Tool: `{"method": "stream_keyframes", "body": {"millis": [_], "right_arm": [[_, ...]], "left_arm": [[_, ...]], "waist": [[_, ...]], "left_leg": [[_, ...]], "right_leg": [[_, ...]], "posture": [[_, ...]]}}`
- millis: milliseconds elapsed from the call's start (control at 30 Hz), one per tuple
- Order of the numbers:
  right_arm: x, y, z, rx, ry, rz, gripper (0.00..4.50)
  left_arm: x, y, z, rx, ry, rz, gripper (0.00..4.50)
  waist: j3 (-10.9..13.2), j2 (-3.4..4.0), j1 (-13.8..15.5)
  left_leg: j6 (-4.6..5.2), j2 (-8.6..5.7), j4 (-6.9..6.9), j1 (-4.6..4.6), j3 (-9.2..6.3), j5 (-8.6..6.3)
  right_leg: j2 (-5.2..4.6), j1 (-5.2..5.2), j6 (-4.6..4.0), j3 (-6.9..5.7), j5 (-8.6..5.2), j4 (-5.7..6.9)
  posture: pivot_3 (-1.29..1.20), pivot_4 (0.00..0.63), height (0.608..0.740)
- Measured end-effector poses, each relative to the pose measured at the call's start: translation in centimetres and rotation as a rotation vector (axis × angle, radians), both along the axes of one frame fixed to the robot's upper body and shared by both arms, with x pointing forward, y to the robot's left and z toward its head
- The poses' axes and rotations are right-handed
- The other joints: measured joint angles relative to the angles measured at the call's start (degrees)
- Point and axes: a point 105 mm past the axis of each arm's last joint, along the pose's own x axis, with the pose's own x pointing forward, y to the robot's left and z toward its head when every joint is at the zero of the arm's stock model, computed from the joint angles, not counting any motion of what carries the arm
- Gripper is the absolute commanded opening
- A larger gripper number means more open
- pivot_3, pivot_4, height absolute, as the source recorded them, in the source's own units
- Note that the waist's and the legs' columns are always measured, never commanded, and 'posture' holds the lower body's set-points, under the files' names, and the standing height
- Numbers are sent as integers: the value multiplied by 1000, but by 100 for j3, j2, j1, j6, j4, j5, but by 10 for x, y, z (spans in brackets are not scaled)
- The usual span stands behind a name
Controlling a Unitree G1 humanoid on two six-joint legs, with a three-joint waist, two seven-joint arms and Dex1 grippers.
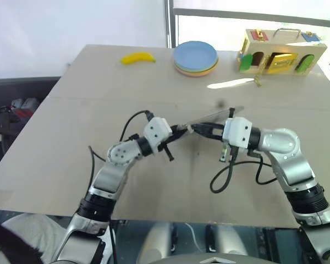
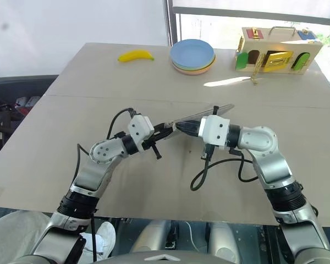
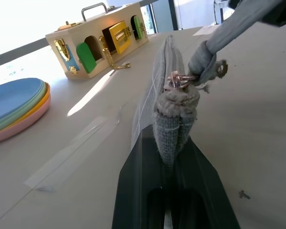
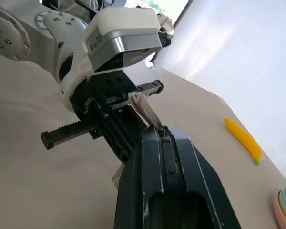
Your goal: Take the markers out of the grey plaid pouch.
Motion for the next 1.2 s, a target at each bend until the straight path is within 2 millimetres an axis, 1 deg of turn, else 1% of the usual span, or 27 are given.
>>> {"method": "stream_keyframes", "body": {"millis": [133,167,200,233,300,367,467,600,700,800,833,900,933,967,1200], "right_arm": [[0,3,0,13,8,6,38],[0,3,0,15,13,3,535],[1,3,0,15,16,0,815],[2,3,0,16,18,-4,1305],[3,3,0,13,19,-11,2120],[5,4,-1,3,21,-16,3131],[7,6,-2,-8,14,-28,4484],[8,9,3,9,-16,-28,4484],[7,11,4,23,-7,-15,3545],[6,11,4,26,0,-4,2243],[6,11,5,29,4,-1,1670],[6,11,5,31,8,0,717],[6,10,4,31,15,0,87],[6,10,3,30,19,-2,35],[7,8,1,25,44,-10,35]], "left_arm": [[0,1,0,3,-2,4,0],[1,1,1,3,-4,6,0],[1,2,1,3,-4,7,0],[1,2,1,3,-4,8,0],[1,2,1,3,-4,8,0],[1,2,1,3,-3,9,0],[1,2,1,3,-3,10,0],[2,4,2,1,-5,17,0],[2,5,2,0,-6,19,0],[2,4,2,-1,-6,19,0],[2,4,2,-2,-5,19,0],[2,4,2,-3,-5,18,0],[2,4,2,-4,-5,18,0],[2,4,2,-4,-5,18,0],[2,3,1,0,-5,20,0]], "waist": [[0,0,2],[0,0,0],[0,0,0],[0,0,0],[0,0,-2],[0,0,-2],[0,0,-3],[0,0,-4],[0,0,-1],[0,0,-2],[0,0,-2],[0,0,-3],[0,0,-2],[0,0,-2],[0,0,-2]], "left_leg": [[0,0,0,0,0,0],[0,0,0,0,0,0],[0,0,0,0,0,0],[0,0,0,0,0,0],[0,0,0,0,0,0],[0,0,0,0,0,0],[0,0,0,0,1,0],[0,0,0,0,0,0],[0,0,0,0,0,0],[0,-1,0,0,0,0],[0,-1,0,0,0,0],[0,0,0,0,0,0],[0,0,0,0,0,0],[0,0,0,0,0,0],[0,0,0,0,0,0]], "right_leg": [[0,0,0,0,0,0],[0,0,0,0,0,0],[0,0,0,0,0,0],[0,0,0,0,0,0],[0,0,0,0,0,0],[0,0,0,0,0,0],[0,0,0,0,0,0],[1,0,0,0,0,0],[0,0,0,0,0,0],[0,0,0,0,0,0],[0,0,0,0,0,0],[0,0,0,-1,0,1],[0,0,0,0,0,1],[0,0,0,0,0,1],[0,0,0,0,0,1]], "posture": [[0,150,740],[0,150,740],[0,150,740],[0,150,740],[0,150,740],[0,150,740],[0,150,740],[0,150,740],[0,150,740],[0,150,740],[0,150,740],[0,150,740],[0,150,740],[0,150,740],[0,150,740]]}}
